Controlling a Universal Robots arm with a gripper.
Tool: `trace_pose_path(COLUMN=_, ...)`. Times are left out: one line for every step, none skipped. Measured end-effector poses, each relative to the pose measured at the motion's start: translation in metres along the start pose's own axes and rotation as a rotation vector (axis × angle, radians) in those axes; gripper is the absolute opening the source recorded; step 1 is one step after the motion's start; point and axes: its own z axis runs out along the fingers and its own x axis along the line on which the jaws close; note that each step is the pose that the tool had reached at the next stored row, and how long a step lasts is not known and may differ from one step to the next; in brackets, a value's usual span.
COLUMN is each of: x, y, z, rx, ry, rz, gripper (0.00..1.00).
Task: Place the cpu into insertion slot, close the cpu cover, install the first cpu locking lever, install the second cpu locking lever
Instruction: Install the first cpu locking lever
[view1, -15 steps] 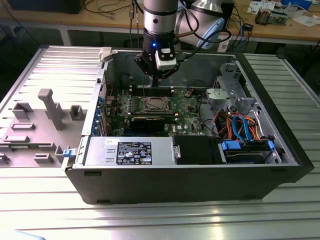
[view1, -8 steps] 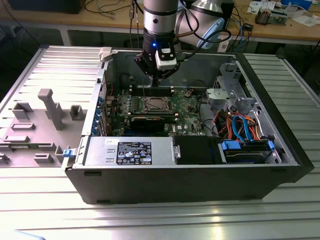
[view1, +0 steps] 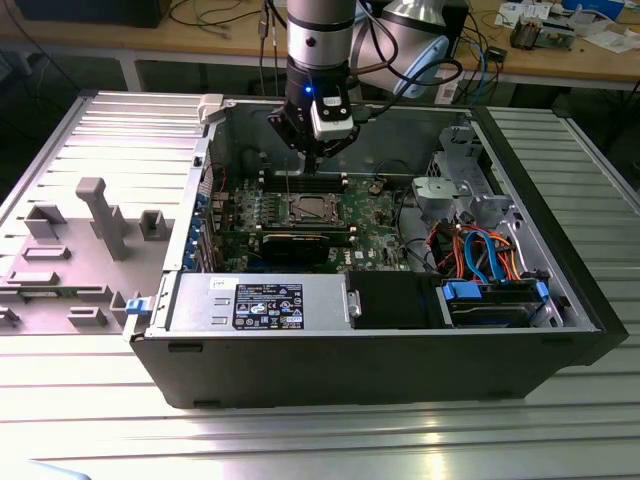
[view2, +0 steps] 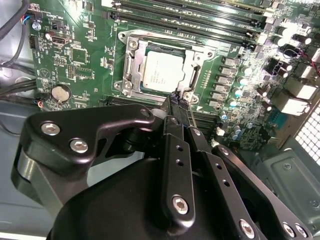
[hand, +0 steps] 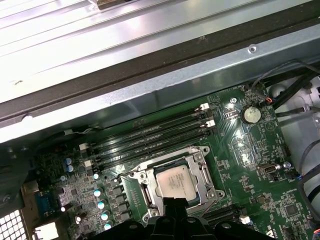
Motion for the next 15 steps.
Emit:
trace_pose_path(x=0.0001, y=0.0000, z=0.0000, rx=0.0001, ry=0.0001, rz=-0.001, gripper=0.11)
trace_pose_path(x=0.0001, y=-0.0001, z=0.0000, rx=0.0000, ry=0.0001, rz=-0.003, gripper=0.11)
trace_pose_path(x=0.0001, y=-0.0001, z=0.0000, rx=0.0000, ry=0.0002, rz=-0.004, gripper=0.11)
trace_pose_path(x=0.0001, y=-0.0001, z=0.0000, rx=0.0001, ry=0.0002, rz=-0.005, gripper=0.11)
trace_pose_path(x=0.0001, y=-0.0001, z=0.0000, rx=0.0001, ry=0.0003, rz=-0.006, gripper=0.11)
trace_pose_path(x=0.0002, y=-0.0001, z=0.0000, rx=0.0001, ry=0.0004, rz=-0.008, gripper=0.11)
trace_pose_path(x=0.0002, y=-0.0002, z=0.0000, rx=0.0001, ry=0.0003, rz=-0.011, gripper=0.11)
trace_pose_path(x=0.0005, y=-0.0003, z=0.0000, rx=0.0001, ry=0.0005, rz=-0.013, gripper=0.11)
trace_pose_path(x=0.0008, y=-0.0004, z=0.0000, rx=0.0001, ry=0.0006, rz=-0.016, gripper=0.11)
trace_pose_path(x=0.0009, y=-0.0005, z=0.0000, rx=0.0001, ry=0.0006, rz=-0.018, gripper=0.11)
trace_pose_path(x=0.0014, y=-0.0006, z=0.0000, rx=-0.0001, ry=0.0008, rz=-0.021, gripper=0.11)
trace_pose_path(x=0.0020, y=-0.0008, z=0.0000, rx=-0.0003, ry=0.0009, rz=-0.026, gripper=0.11)
trace_pose_path(x=0.0020, y=-0.0008, z=0.0000, rx=-0.0003, ry=0.0010, rz=-0.028, gripper=0.11)
trace_pose_path(x=0.0020, y=-0.0008, z=0.0000, rx=-0.0003, ry=0.0011, rz=-0.028, gripper=0.11)
trace_pose_path(x=0.0021, y=-0.0008, z=0.0000, rx=-0.0002, ry=0.0011, rz=-0.028, gripper=0.11)
